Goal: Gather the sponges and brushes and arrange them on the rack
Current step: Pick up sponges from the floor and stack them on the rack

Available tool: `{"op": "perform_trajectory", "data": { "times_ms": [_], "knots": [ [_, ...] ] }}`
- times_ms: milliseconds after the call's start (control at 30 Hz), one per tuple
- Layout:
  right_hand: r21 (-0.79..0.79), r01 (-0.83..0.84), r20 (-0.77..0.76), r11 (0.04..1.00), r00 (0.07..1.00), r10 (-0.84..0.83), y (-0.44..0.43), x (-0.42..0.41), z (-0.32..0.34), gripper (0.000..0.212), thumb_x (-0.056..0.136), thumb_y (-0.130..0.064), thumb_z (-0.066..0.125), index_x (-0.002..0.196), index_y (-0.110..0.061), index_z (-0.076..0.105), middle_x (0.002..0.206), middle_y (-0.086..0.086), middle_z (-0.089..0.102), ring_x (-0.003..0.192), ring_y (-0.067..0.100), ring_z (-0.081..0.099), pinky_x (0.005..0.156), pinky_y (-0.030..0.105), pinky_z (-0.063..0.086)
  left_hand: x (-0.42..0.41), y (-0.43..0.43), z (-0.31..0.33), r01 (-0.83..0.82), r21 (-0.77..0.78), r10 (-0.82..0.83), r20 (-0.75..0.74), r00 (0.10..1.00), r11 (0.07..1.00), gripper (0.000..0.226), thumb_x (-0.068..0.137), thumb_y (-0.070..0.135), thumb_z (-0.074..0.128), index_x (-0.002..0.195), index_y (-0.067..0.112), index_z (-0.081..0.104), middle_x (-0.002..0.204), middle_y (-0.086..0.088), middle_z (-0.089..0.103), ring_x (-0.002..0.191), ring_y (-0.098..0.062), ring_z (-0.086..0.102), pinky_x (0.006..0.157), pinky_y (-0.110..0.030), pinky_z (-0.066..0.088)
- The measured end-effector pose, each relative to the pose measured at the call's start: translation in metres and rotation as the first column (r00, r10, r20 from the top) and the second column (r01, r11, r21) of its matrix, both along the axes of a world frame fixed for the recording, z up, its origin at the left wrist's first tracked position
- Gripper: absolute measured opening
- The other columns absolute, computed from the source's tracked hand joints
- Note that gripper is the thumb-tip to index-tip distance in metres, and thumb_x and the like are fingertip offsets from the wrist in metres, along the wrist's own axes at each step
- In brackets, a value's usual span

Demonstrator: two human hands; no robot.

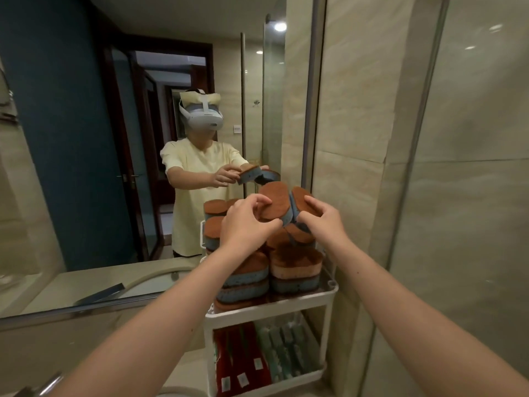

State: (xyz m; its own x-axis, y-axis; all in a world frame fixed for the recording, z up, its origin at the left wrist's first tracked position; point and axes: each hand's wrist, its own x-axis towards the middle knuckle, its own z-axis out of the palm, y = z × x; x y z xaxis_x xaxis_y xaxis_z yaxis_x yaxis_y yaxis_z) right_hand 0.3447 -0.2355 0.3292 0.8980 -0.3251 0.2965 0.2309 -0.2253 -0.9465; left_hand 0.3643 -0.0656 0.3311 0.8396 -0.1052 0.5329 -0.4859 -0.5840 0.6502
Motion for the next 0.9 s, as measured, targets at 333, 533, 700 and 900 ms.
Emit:
{"op": "perform_trajectory", "data": {
  "times_ms": [333,533,700,900],
  "knots": [
    [-0.232,0.029,-0.131,0.972,0.989,-0.061,-0.027,0.062,-0.031,0.058,0.082,-0.021,0.066,0.138,-0.020,0.053,0.142,0.001,0.053,0.126,0.020,0.052,0.104,0.037,0.045,0.049,-0.033,-0.029,-0.169,0.284,0.173,0.009,0.985,0.944,0.051,0.058,0.065,0.057,0.102,0.038,0.052,0.105,0.006,0.057,0.108,-0.021,0.051,0.098,-0.039,0.039],
    [-0.351,0.067,-0.122,0.934,0.986,-0.117,-0.027,0.071,-0.045,0.054,0.086,-0.023,0.065,0.139,-0.019,0.053,0.145,0.002,0.048,0.127,0.021,0.051,0.103,0.031,0.043,0.056,-0.038,-0.042,-0.246,0.433,0.246,0.058,0.968,0.867,0.057,0.059,0.068,0.054,0.104,0.033,0.052,0.105,0.001,0.056,0.112,-0.027,0.046,0.104,-0.040,0.033],
    [-0.394,0.123,-0.097,0.911,0.980,-0.175,-0.024,0.071,-0.051,0.054,0.089,-0.030,0.064,0.141,-0.019,0.050,0.149,0.001,0.039,0.132,0.020,0.044,0.106,0.033,0.040,0.055,-0.040,-0.047,-0.298,0.483,0.276,0.117,0.954,0.823,0.062,0.064,0.067,0.056,0.110,0.026,0.052,0.108,-0.003,0.053,0.112,-0.028,0.045,0.102,-0.040,0.035],
    [-0.422,0.026,-0.198,0.906,0.973,-0.120,-0.021,0.067,-0.049,0.060,0.088,-0.036,0.058,0.145,-0.021,0.045,0.153,0.001,0.030,0.134,0.021,0.041,0.103,0.034,0.039,0.055,-0.038,-0.048,-0.298,0.515,0.274,0.123,0.954,0.804,0.061,0.070,0.065,0.057,0.114,0.022,0.053,0.117,-0.003,0.052,0.116,-0.027,0.046,0.101,-0.040,0.038]
  ]
}}
